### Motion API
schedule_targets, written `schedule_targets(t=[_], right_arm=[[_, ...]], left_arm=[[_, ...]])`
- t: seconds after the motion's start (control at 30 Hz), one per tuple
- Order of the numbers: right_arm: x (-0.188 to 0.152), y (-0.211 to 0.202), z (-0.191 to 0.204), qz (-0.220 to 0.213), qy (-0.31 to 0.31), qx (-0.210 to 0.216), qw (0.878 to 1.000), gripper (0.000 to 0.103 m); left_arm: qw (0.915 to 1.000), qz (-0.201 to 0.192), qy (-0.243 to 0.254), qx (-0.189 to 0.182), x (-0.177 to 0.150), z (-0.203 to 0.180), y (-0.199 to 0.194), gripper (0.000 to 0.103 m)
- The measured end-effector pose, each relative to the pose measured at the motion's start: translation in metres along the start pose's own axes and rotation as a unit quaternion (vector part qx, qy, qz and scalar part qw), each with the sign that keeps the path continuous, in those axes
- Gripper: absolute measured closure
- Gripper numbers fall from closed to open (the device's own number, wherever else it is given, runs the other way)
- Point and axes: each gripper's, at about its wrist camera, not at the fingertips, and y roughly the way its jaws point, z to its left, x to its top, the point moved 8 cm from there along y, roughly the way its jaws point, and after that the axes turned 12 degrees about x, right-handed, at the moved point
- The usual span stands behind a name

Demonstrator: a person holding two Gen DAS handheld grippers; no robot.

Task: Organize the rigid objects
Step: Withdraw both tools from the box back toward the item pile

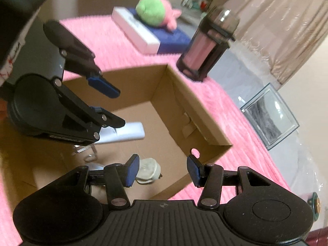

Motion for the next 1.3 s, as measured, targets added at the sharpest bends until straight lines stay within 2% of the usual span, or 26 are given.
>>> schedule_targets(t=[0.3,0.37,0.57,0.67,0.83,0.97,1.07,1.3], right_arm=[[-0.023,-0.091,0.031,-0.090,0.071,-0.013,0.993,0.055],[-0.033,-0.110,0.037,-0.110,0.098,-0.019,0.989,0.055],[-0.074,-0.165,0.058,-0.154,0.156,-0.034,0.975,0.055],[-0.097,-0.189,0.067,-0.172,0.194,-0.032,0.965,0.055],[-0.138,-0.229,0.083,-0.205,0.239,-0.048,0.948,0.055],[-0.169,-0.256,0.097,-0.225,0.261,-0.077,0.935,0.052],[-0.194,-0.270,0.107,-0.231,0.279,-0.098,0.927,0.042],[-0.257,-0.277,0.128,-0.203,0.310,-0.147,0.917,0.034]], left_arm=[[0.9984,-0.051,-0.023,-0.002,0.000,-0.014,-0.087,0.051],[0.9977,-0.064,-0.023,0.001,-0.002,-0.021,-0.105,0.045],[0.9953,-0.090,-0.033,-0.012,-0.014,-0.047,-0.154,0.037],[0.9944,-0.097,-0.036,-0.022,-0.021,-0.061,-0.174,0.032],[0.9933,-0.109,-0.026,-0.029,-0.037,-0.091,-0.204,0.028],[0.9918,-0.117,-0.026,-0.045,-0.049,-0.114,-0.226,0.025],[0.9909,-0.121,-0.026,-0.055,-0.058,-0.131,-0.238,0.025],[0.9896,-0.126,-0.023,-0.065,-0.084,-0.168,-0.252,0.024]])
